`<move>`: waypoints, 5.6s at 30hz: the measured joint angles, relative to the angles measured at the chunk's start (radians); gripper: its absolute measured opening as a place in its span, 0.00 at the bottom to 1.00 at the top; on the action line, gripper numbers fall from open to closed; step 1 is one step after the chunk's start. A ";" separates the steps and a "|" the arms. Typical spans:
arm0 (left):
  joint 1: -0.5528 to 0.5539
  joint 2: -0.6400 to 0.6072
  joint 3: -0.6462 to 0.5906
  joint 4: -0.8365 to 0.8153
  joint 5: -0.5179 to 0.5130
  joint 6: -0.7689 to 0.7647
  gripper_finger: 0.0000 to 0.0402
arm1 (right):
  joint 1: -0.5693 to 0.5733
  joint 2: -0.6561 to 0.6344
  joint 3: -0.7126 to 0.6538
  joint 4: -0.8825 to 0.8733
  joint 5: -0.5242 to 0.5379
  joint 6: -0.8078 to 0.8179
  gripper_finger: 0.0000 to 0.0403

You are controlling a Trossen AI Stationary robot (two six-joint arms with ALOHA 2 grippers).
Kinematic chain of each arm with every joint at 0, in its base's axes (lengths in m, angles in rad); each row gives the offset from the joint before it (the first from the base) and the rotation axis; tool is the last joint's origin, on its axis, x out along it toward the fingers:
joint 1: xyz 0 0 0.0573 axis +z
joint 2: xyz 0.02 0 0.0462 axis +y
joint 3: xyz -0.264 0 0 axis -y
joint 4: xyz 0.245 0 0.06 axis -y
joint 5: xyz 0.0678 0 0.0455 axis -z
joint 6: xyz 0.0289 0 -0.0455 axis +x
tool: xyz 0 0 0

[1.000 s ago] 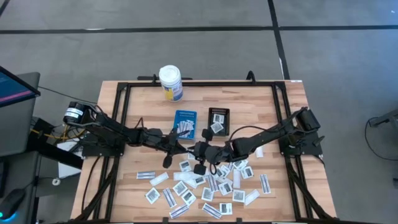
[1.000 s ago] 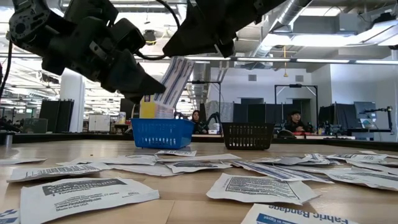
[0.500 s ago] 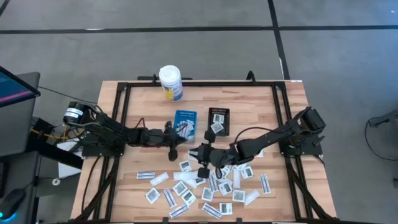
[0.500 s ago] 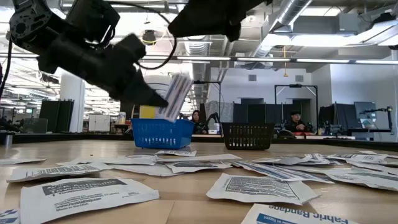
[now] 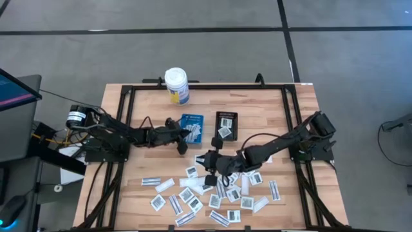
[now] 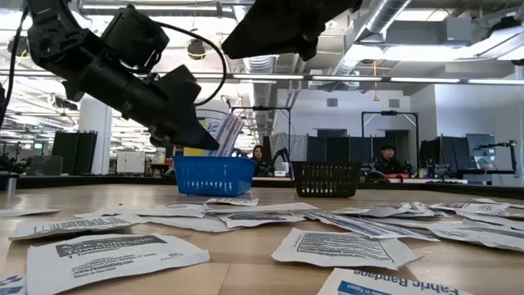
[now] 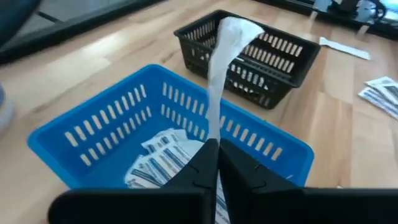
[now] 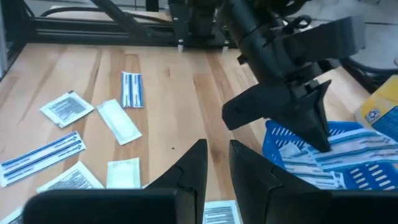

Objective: Pick & Place First Aid Supplies

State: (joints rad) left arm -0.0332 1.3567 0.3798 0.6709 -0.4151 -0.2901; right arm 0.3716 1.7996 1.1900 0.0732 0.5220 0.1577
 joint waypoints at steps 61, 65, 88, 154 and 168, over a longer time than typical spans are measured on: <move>-0.282 -0.117 0.001 0.163 0.296 0.039 0.03 | -0.003 0.000 0.029 -0.445 -0.379 -0.184 0.38; -0.282 -0.117 0.001 0.160 0.296 0.039 0.03 | 0.081 0.002 0.038 -0.572 -0.359 0.014 0.43; -0.282 -0.118 0.000 0.129 0.297 0.000 0.03 | 0.165 0.195 0.018 -0.531 -0.269 -0.030 0.38; -0.296 -0.118 0.000 0.040 0.296 -0.111 0.03 | -0.016 0.179 0.030 -0.585 -0.388 -0.007 0.28; -0.296 -0.118 0.000 0.039 0.296 -0.108 0.03 | -0.038 0.160 0.073 -0.642 -0.381 -0.112 0.03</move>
State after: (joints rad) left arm -0.3294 1.2388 0.3798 0.7101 -0.1187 -0.3981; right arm 0.3336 1.9594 1.2633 -0.5688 0.1407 0.0461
